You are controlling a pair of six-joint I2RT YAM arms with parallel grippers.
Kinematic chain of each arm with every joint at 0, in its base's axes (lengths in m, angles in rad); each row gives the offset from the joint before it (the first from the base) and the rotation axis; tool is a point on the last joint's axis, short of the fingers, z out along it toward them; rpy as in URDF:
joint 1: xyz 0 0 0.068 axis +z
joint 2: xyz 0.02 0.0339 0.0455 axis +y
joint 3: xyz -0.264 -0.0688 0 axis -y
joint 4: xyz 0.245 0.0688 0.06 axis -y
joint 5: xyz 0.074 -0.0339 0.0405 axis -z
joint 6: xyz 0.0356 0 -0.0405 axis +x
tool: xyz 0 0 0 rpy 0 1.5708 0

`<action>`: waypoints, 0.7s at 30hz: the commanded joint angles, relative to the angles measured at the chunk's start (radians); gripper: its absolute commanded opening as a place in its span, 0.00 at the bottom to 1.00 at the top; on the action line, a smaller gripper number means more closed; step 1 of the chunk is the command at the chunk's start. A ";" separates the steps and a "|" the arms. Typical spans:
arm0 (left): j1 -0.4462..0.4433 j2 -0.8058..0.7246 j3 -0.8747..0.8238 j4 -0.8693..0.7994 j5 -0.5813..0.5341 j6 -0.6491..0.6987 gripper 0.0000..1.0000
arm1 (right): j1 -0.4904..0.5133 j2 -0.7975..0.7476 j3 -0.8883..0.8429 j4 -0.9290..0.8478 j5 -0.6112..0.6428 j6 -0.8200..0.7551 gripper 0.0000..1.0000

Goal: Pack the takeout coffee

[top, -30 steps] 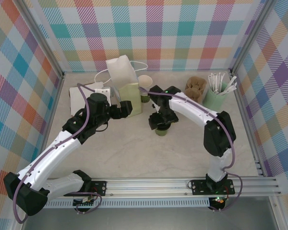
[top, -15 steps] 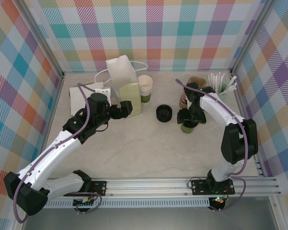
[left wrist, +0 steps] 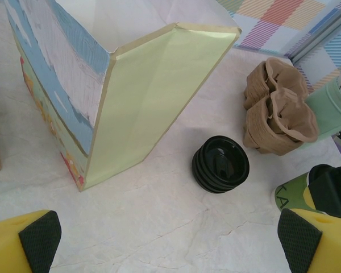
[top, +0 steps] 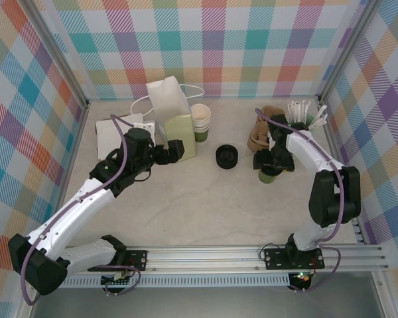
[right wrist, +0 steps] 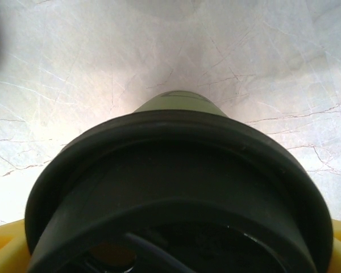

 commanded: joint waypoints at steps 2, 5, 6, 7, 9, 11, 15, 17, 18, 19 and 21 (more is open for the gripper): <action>0.008 0.008 0.038 0.011 0.014 0.006 1.00 | -0.008 -0.031 -0.018 -0.005 -0.003 -0.008 0.98; 0.008 0.015 0.040 0.011 0.020 0.004 1.00 | -0.008 -0.049 -0.014 -0.013 -0.004 -0.011 1.00; 0.008 0.016 0.039 0.010 0.023 0.005 1.00 | -0.008 -0.056 -0.010 -0.020 -0.002 -0.015 1.00; 0.008 0.017 0.039 0.011 0.022 0.002 1.00 | -0.008 -0.061 -0.006 -0.026 0.001 -0.017 1.00; 0.008 0.017 0.039 0.010 0.023 0.001 1.00 | -0.008 -0.075 0.000 -0.037 0.003 -0.020 1.00; 0.008 0.016 0.040 0.010 0.022 0.001 1.00 | -0.008 -0.087 0.008 -0.050 0.006 -0.023 1.00; 0.008 0.014 0.045 0.004 0.020 -0.004 1.00 | -0.008 -0.118 0.032 -0.082 0.022 -0.027 1.00; 0.008 0.017 0.052 -0.003 0.016 -0.004 1.00 | -0.008 -0.135 0.046 -0.095 0.030 -0.028 1.00; 0.008 0.018 0.060 -0.011 0.016 -0.003 1.00 | -0.007 -0.146 0.054 -0.101 0.033 -0.029 1.00; 0.010 0.020 0.069 -0.019 0.017 -0.001 1.00 | -0.008 -0.157 0.064 -0.107 0.034 -0.029 1.00; 0.017 0.029 0.097 -0.046 0.023 0.000 1.00 | -0.008 -0.181 0.080 -0.112 0.036 -0.028 1.00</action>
